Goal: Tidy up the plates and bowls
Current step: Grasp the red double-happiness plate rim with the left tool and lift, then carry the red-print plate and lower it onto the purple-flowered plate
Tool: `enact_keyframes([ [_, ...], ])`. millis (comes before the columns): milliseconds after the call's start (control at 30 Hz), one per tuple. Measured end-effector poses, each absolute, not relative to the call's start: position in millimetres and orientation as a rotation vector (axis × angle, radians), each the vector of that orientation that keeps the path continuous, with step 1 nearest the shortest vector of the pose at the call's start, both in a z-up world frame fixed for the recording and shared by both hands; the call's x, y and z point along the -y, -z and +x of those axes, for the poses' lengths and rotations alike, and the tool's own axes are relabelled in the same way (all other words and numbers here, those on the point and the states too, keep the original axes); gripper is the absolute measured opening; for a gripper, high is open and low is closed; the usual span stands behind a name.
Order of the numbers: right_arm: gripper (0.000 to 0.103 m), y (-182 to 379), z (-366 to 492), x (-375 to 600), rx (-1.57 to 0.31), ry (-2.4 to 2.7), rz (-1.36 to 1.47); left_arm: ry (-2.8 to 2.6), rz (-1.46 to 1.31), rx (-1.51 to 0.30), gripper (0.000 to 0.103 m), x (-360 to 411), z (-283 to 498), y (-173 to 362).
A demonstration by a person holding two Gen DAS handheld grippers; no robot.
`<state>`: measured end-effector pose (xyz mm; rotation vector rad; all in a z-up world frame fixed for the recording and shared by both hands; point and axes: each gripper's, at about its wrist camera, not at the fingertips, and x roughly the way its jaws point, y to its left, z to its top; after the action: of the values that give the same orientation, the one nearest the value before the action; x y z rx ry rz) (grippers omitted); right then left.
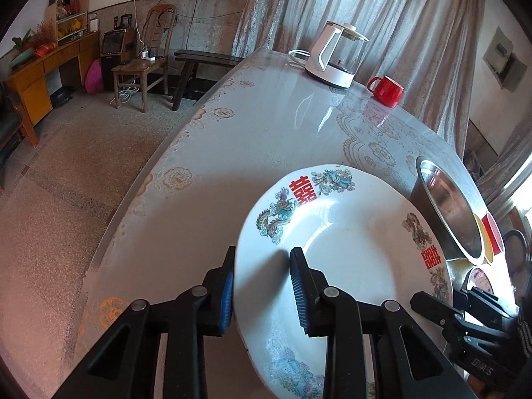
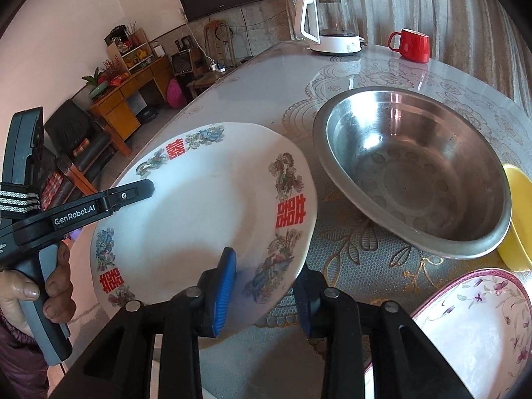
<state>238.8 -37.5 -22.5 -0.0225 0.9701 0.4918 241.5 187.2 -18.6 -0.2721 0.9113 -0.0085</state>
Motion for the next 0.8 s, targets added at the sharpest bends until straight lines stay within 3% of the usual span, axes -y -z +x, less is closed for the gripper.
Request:
enact_keyframes([
  [200,0.033,24.9,241.3,39.2,-0.963,-0.488,-0.046,0.043,-0.260,-0.912,0.030,-185.2,224.8,19.9],
  [333,0.040,29.7,244.2,34.6,-0.990,-0.536,-0.057,0.048,-0.313,-0.924,0.030,-188.4,230.7,25.6],
  [800,0.037,20.3,228.0,38.6,-0.927,-0.524,-0.112,0.059,-0.250,-0.863,0.029,-174.3,201.0,19.3],
])
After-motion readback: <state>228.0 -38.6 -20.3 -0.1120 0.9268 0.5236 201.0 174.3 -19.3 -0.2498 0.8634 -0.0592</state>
